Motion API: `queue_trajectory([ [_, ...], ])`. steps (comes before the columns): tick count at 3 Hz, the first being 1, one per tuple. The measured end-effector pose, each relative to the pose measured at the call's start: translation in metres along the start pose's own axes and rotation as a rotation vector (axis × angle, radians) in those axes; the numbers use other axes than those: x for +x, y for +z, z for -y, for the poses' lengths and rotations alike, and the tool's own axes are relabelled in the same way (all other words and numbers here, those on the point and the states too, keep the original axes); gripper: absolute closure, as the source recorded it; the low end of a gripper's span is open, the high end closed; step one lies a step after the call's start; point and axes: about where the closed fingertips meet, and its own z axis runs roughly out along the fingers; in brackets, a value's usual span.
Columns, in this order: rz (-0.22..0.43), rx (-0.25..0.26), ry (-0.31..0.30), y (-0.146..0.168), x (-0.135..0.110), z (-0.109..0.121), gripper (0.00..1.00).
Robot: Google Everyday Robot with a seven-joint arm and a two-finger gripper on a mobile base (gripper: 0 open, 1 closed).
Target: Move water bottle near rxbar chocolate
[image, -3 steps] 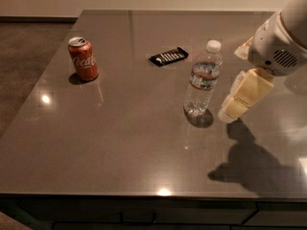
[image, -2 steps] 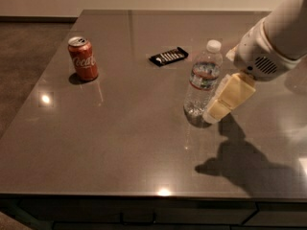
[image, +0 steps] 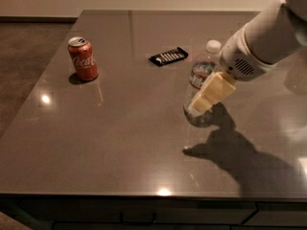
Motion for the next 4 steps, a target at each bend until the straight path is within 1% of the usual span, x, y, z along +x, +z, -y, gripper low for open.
queue_trajectory([
  [1,0.02,0.005,0.03,0.007,-0.001,0.013,0.0],
  [2,0.037,-0.011,0.049,0.013,-0.002,0.022,0.17],
  [4,0.05,-0.037,0.072,0.011,-0.006,0.031,0.64],
])
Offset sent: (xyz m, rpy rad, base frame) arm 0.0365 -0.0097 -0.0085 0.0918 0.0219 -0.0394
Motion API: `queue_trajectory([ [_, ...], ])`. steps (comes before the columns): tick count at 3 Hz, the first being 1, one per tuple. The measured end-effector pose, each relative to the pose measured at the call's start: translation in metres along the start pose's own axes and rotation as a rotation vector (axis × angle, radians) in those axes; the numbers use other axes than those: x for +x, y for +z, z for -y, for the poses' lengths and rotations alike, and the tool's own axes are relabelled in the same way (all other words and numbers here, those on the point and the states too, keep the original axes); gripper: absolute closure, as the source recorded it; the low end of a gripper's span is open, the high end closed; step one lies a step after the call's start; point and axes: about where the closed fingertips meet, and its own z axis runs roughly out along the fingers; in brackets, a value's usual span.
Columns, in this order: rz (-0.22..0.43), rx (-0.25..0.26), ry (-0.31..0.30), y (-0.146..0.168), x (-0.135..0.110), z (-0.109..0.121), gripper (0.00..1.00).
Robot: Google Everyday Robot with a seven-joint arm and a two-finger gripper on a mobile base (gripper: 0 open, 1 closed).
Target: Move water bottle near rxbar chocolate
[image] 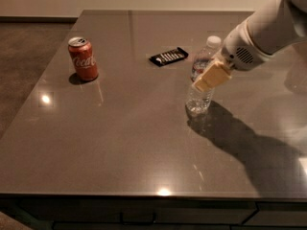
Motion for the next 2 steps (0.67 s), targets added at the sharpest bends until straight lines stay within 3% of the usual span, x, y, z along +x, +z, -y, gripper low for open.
queue_trajectory([
  [1,0.01,0.011,0.027,-0.004,-0.007,0.015,0.87],
  [2,0.039,0.037,0.062,-0.006,-0.02,0.04,1.0],
])
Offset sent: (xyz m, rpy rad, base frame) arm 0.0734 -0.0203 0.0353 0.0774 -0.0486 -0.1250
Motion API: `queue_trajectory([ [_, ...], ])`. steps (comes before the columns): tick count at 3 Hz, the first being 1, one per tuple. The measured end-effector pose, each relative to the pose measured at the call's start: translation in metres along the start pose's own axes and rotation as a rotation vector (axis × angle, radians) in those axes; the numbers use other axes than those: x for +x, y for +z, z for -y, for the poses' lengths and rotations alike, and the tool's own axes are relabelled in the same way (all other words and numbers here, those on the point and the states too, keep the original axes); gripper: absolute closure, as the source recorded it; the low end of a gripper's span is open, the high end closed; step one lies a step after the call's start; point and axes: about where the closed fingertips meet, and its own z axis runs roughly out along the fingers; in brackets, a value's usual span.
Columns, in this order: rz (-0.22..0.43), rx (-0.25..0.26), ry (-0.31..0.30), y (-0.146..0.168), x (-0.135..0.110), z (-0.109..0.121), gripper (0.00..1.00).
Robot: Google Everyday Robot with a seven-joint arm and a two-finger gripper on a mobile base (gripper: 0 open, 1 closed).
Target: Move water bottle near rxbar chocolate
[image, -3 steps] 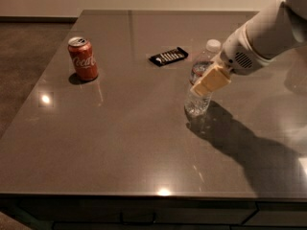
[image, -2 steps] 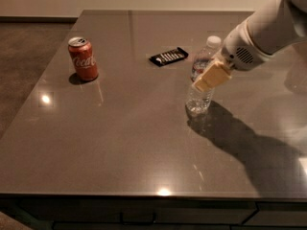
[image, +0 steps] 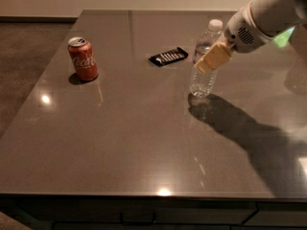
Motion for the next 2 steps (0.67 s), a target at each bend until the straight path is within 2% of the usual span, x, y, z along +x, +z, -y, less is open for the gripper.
queue_trajectory([
  [2,0.049,0.031,0.084,0.018,-0.031,0.052,1.0],
])
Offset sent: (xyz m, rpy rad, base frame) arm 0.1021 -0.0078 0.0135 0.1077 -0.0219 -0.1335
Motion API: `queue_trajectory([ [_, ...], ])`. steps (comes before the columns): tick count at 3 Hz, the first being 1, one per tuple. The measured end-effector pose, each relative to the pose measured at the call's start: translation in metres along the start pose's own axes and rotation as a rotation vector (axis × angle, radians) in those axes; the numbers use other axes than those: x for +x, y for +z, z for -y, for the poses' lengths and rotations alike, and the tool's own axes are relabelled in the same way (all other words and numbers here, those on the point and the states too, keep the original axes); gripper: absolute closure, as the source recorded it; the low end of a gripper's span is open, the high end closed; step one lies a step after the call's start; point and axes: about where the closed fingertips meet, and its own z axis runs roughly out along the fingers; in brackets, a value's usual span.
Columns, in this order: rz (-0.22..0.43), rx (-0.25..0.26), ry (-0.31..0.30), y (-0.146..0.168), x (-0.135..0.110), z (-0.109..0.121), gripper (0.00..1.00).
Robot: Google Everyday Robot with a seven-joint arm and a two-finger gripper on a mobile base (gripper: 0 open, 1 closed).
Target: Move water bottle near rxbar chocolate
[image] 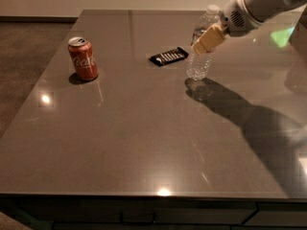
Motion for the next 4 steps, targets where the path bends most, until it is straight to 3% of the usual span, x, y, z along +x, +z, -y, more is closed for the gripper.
queue_trajectory([
  [1,0.014,-0.008,0.02,0.015,-0.016,0.015,1.0],
  [3,0.028,-0.048,0.016,0.043,-0.037,0.015,1.0],
  [4,0.021,-0.061,0.005,0.056,-0.042,0.01,0.85],
])
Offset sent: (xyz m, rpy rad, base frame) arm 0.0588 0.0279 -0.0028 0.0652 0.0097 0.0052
